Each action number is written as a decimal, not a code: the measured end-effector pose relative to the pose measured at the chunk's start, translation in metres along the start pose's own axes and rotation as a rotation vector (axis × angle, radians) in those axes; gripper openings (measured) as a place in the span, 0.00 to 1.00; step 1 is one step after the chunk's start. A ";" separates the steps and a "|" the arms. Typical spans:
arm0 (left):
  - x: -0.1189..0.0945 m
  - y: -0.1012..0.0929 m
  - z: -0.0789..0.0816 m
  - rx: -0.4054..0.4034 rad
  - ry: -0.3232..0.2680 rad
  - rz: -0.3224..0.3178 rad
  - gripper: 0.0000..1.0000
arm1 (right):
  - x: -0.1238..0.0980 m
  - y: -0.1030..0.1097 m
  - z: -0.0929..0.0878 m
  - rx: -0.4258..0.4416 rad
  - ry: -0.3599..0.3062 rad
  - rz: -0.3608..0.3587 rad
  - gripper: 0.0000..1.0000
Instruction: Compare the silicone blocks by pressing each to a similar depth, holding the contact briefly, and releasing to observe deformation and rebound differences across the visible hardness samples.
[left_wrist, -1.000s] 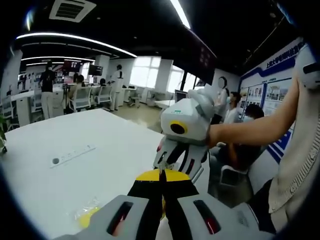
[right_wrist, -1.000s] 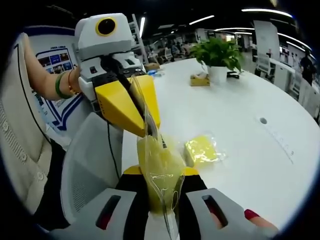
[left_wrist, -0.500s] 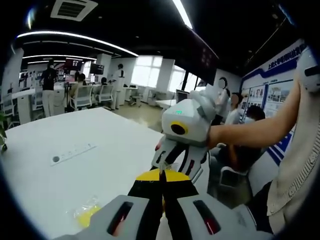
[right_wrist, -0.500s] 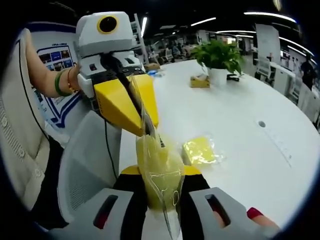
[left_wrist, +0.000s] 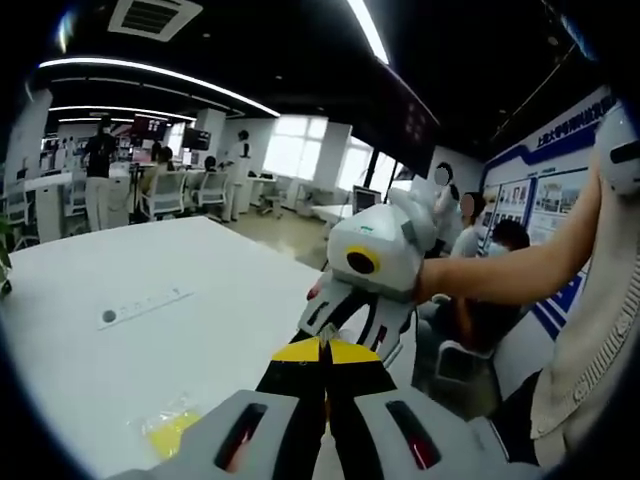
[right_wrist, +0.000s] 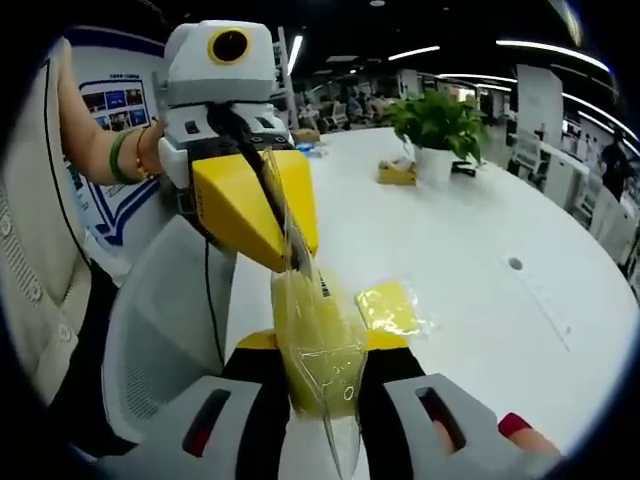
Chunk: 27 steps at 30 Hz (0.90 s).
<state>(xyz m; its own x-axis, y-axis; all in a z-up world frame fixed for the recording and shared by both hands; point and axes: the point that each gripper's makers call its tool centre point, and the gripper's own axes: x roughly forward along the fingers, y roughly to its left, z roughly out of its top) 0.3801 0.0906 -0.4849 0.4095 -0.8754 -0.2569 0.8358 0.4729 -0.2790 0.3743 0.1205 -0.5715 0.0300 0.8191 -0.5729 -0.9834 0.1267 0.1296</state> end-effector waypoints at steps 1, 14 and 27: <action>0.000 0.000 0.000 -0.002 -0.001 0.000 0.00 | 0.000 -0.001 0.001 -0.002 -0.003 -0.003 0.21; -0.003 0.001 0.002 -0.014 -0.018 0.013 0.00 | 0.000 -0.003 0.004 -0.029 -0.018 -0.024 0.24; -0.003 0.001 -0.003 -0.044 -0.012 0.011 0.00 | 0.001 -0.001 0.000 -0.030 -0.008 -0.028 0.27</action>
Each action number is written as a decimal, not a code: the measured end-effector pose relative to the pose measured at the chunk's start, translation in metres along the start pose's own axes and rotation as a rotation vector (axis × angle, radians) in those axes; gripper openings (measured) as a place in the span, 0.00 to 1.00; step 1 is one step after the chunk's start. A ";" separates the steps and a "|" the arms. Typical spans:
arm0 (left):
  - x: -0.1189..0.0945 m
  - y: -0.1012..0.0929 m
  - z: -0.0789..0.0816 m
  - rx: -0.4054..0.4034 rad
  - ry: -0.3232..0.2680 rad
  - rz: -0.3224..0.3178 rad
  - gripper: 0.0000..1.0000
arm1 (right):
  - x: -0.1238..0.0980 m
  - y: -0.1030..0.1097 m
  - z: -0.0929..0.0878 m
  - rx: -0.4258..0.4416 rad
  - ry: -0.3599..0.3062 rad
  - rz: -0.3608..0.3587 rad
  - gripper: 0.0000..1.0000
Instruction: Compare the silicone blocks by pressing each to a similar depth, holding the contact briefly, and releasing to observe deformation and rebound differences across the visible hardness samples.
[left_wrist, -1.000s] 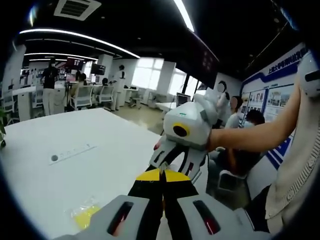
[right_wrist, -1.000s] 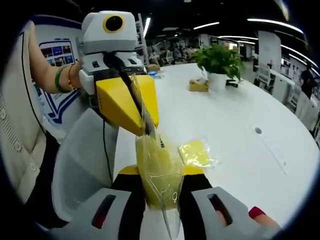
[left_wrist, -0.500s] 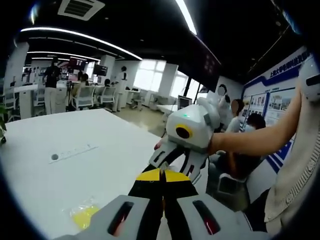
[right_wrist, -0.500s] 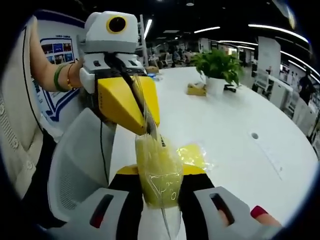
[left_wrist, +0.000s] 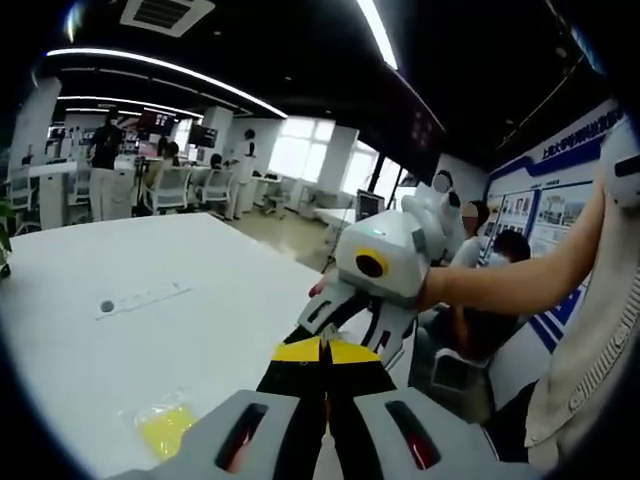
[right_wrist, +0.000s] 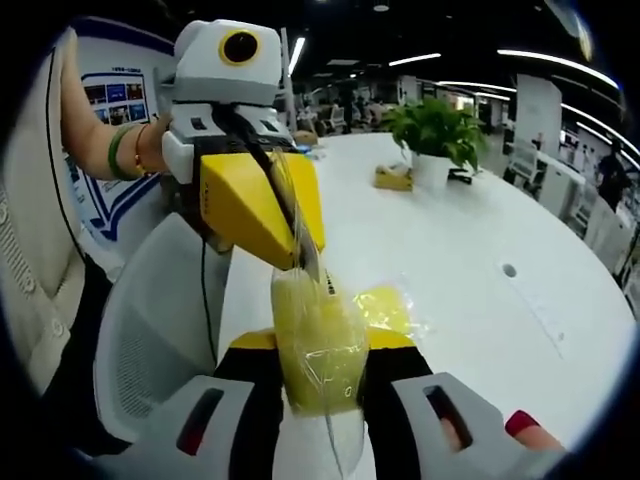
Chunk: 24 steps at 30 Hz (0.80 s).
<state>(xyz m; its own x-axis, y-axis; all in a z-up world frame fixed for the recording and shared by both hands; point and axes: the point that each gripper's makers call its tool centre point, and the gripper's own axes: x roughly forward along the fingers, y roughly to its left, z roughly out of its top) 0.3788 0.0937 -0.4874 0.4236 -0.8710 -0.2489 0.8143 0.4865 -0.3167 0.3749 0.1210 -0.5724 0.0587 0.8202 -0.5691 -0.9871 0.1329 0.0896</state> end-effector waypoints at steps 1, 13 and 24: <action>0.000 0.001 0.000 -0.003 0.000 0.002 0.00 | 0.000 0.000 0.000 0.004 0.002 0.000 0.27; 0.001 0.000 -0.003 -0.032 0.000 -0.005 0.00 | -0.001 0.002 -0.002 0.020 -0.005 0.002 0.31; 0.003 0.001 -0.006 -0.052 0.002 -0.005 0.00 | -0.008 -0.001 -0.001 0.050 -0.052 -0.042 0.43</action>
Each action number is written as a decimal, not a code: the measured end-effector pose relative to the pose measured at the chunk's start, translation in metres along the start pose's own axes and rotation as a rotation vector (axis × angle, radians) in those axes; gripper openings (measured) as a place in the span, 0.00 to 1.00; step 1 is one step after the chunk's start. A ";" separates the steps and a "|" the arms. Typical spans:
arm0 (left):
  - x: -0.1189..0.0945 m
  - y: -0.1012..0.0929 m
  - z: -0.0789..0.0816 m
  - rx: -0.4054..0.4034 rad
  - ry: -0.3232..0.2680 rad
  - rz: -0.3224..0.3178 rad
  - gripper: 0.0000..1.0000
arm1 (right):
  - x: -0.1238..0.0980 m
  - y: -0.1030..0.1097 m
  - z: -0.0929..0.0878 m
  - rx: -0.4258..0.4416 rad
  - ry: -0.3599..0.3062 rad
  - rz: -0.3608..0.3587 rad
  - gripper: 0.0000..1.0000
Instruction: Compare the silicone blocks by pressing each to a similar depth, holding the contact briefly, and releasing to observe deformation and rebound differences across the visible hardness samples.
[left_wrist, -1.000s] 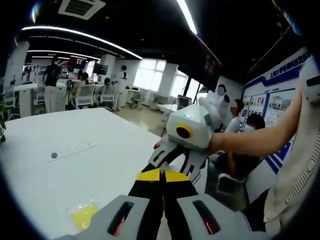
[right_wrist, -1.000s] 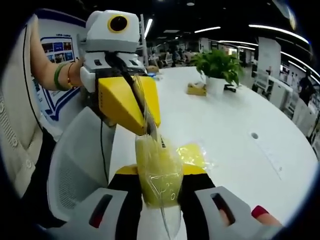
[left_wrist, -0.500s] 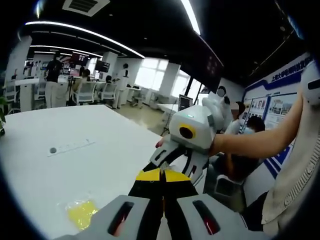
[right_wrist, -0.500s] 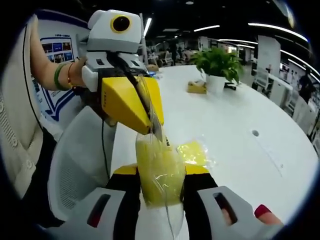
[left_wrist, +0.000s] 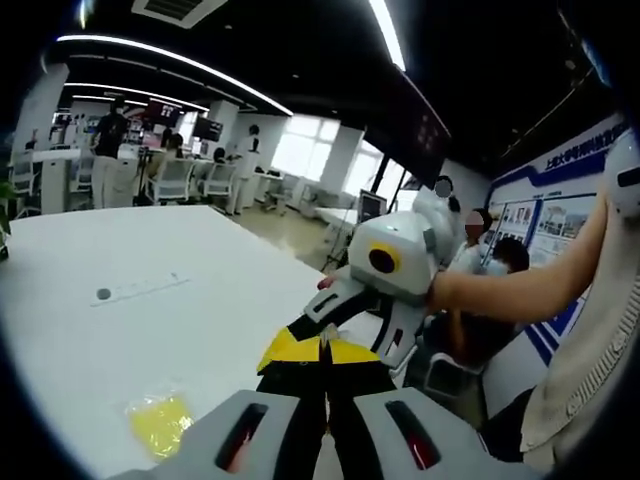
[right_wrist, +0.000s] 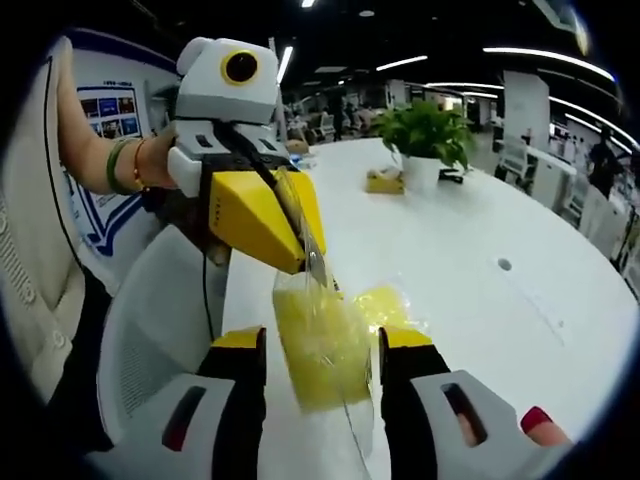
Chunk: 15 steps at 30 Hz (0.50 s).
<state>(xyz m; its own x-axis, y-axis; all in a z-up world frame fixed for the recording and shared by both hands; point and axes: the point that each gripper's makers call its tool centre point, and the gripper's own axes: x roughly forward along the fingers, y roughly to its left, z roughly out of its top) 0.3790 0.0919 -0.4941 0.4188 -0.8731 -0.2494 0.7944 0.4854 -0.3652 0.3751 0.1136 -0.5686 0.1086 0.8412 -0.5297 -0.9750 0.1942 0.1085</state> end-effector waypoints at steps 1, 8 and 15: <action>0.000 0.000 -0.001 -0.001 0.001 0.002 0.00 | -0.002 -0.001 -0.001 0.010 -0.010 -0.014 0.45; 0.002 0.000 -0.004 -0.016 0.007 -0.002 0.00 | -0.019 -0.002 -0.001 0.065 -0.104 -0.090 0.53; 0.007 -0.001 -0.005 -0.031 0.004 0.000 0.00 | -0.050 -0.001 -0.014 0.128 -0.171 -0.189 0.59</action>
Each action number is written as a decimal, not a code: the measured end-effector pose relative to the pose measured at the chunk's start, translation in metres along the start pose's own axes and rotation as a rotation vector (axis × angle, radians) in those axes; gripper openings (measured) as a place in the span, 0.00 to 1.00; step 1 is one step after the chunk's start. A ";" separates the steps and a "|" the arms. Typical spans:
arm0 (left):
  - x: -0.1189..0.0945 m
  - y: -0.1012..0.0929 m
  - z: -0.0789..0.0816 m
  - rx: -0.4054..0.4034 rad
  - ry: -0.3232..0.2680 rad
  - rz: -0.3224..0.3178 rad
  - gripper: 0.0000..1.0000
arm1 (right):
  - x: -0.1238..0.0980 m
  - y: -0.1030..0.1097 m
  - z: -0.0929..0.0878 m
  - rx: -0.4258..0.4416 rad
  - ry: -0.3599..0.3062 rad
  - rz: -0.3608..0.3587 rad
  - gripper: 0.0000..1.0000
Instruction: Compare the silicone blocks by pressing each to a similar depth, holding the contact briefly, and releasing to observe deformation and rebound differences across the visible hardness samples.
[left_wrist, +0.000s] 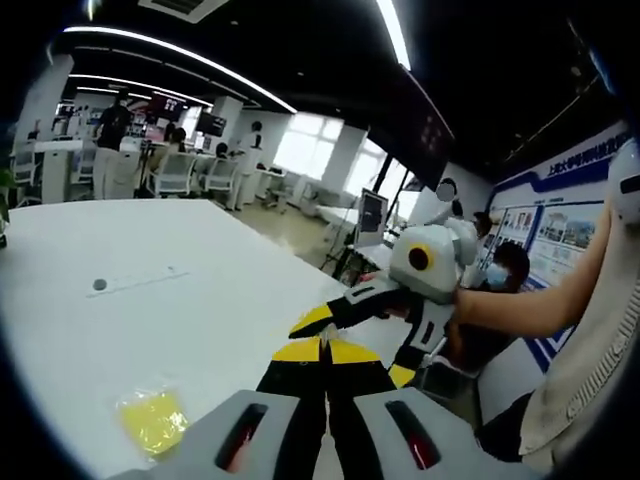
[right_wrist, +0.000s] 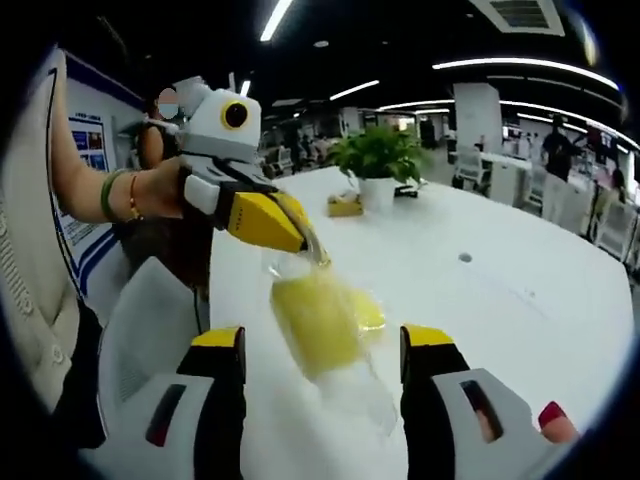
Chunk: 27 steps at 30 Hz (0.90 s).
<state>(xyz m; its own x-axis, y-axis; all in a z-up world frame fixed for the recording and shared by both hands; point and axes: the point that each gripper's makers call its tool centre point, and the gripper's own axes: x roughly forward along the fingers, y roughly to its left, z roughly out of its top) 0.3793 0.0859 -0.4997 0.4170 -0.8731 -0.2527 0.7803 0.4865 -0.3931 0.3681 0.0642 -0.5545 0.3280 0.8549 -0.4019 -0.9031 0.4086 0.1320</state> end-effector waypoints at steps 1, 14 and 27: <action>0.002 -0.001 -0.001 -0.003 0.002 -0.005 0.00 | -0.006 -0.002 -0.001 0.005 -0.013 -0.019 0.60; 0.028 -0.004 -0.002 -0.034 -0.004 -0.007 0.00 | -0.076 -0.010 -0.016 0.127 -0.136 -0.176 0.73; 0.063 0.012 -0.024 -0.103 0.015 0.012 0.00 | -0.150 -0.003 -0.044 0.286 -0.294 -0.347 0.78</action>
<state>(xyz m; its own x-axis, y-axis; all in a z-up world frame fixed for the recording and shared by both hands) 0.4035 0.0370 -0.5420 0.4187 -0.8667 -0.2712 0.7224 0.4988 -0.4789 0.3092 -0.0789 -0.5343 0.6950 0.6905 -0.2004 -0.6295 0.7190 0.2945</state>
